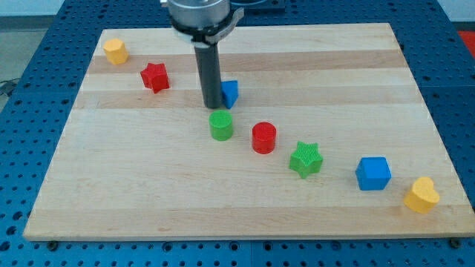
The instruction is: Move triangle slightly up
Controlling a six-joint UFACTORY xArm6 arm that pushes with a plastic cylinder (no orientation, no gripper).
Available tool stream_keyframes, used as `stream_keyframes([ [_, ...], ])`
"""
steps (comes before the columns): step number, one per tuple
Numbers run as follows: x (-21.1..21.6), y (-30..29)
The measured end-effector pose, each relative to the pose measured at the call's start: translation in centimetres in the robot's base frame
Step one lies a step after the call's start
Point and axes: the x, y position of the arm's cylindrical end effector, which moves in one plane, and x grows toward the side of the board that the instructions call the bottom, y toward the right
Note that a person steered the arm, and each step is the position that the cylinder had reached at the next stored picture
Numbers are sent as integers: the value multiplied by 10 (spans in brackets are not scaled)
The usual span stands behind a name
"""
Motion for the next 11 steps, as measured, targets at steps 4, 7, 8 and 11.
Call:
stream_keyframes([
  [4, 17, 0],
  [7, 4, 65],
  [8, -23, 64],
  [11, -15, 71],
])
